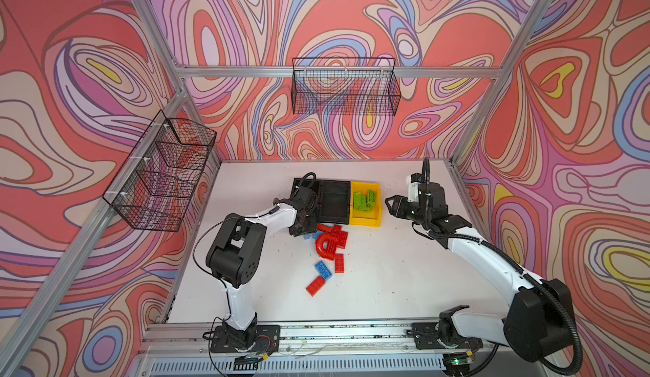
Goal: Sort the legos into containers by color
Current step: Pick up the lego from the center of the table, then place the lego in the container.
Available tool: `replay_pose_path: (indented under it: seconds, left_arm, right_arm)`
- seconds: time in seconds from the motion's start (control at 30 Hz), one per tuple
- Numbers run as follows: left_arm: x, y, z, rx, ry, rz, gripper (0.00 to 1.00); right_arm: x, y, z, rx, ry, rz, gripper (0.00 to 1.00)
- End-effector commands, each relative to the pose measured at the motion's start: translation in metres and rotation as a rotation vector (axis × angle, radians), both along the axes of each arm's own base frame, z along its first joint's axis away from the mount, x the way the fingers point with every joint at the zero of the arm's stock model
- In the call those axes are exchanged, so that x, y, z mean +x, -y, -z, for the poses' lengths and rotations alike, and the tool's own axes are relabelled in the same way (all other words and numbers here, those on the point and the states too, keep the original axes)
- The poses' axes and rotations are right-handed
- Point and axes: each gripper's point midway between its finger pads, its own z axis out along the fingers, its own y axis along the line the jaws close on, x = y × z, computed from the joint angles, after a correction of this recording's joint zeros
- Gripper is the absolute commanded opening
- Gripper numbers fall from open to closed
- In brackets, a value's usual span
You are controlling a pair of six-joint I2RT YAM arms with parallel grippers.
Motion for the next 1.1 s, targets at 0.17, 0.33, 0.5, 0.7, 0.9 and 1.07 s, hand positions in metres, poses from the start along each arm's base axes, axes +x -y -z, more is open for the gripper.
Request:
replay_pose_path:
  seconds: [0.17, 0.33, 0.5, 0.7, 0.9, 1.07]
  left_arm:
    - [-0.010, -0.018, -0.004, 0.063, 0.004, 0.000, 0.26]
    - [-0.019, -0.026, -0.017, 0.091, 0.011, 0.035, 0.21]
    - [-0.020, -0.034, -0.062, 0.135, 0.090, 0.095, 0.21]
    - [0.011, -0.034, -0.112, 0.146, 0.210, 0.129, 0.22]
    - [0.055, -0.032, -0.110, 0.111, 0.226, 0.131, 0.23]
    - [0.085, -0.020, -0.095, 0.111, 0.213, 0.191, 0.24]
  right_arm:
    - [-0.003, 0.003, 0.002, -0.002, -0.003, 0.010, 0.59]
    - [-0.003, 0.003, 0.000, 0.000, 0.001, 0.010, 0.59]
    - [-0.005, 0.004, 0.002, 0.003, -0.005, 0.013, 0.59]
    - [-0.002, -0.001, 0.004, 0.024, -0.004, 0.002, 0.59]
    - [-0.005, 0.004, 0.001, 0.010, 0.000, 0.016, 0.59]
    - [-0.009, 0.006, 0.000, 0.007, 0.002, 0.023, 0.59]
